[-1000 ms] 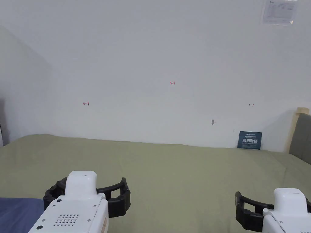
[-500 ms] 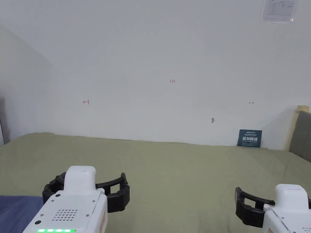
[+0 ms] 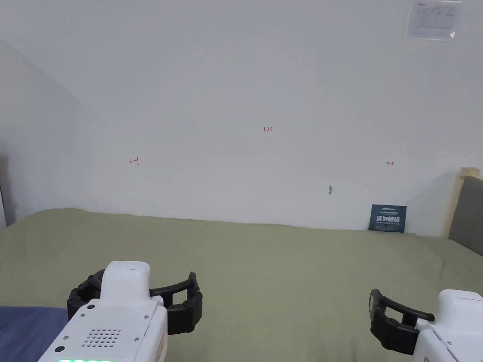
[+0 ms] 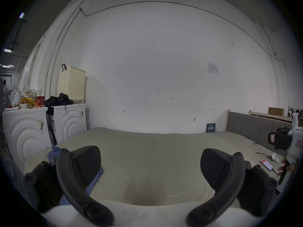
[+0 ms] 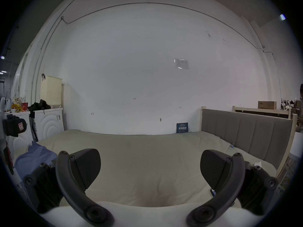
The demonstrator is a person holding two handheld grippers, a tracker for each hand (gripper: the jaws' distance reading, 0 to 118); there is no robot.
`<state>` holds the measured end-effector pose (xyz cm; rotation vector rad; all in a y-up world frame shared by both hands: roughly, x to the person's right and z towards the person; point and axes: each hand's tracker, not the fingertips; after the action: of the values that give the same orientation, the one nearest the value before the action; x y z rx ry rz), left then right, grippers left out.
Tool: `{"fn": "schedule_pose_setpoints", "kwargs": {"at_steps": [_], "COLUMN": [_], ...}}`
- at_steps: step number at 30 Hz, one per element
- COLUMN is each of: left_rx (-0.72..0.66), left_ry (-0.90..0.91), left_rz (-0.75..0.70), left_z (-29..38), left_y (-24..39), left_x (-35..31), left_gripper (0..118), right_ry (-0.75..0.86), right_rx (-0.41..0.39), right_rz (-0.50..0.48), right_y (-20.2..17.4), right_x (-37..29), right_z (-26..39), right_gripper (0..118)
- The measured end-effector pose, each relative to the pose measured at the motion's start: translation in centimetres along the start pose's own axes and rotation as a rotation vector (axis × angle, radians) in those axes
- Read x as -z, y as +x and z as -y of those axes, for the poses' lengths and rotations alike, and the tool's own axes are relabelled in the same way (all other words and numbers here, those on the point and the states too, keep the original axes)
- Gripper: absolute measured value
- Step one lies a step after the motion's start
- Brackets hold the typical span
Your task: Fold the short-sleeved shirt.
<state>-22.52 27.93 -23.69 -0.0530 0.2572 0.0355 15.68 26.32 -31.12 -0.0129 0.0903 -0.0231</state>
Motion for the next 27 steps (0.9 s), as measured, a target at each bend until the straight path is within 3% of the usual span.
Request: {"fn": "schedule_pose_setpoints", "kwargs": {"at_steps": [4, 11, 27], "left_rx": [0.0, 0.0, 0.007], "left_ry": [-0.001, 0.001, -0.005], "left_rz": [-0.003, -0.013, -0.012], "left_z": [-0.01, 0.0, 0.12], "left_y": [0.08, 0.11, -0.04], "left_x": [-0.08, -0.05, -0.11], "left_gripper": [118, 118, 118], "right_ry": [-0.023, -0.02, -0.014], "right_rx": [-0.072, -0.11, -0.098], "right_rz": [0.037, 0.024, 0.031], "right_y": [-0.48, -0.91, -0.9], "right_x": [0.33, 0.35, 0.34], "right_z": [-0.05, 0.04, -0.37], "right_gripper": [118, 118, 118]}}
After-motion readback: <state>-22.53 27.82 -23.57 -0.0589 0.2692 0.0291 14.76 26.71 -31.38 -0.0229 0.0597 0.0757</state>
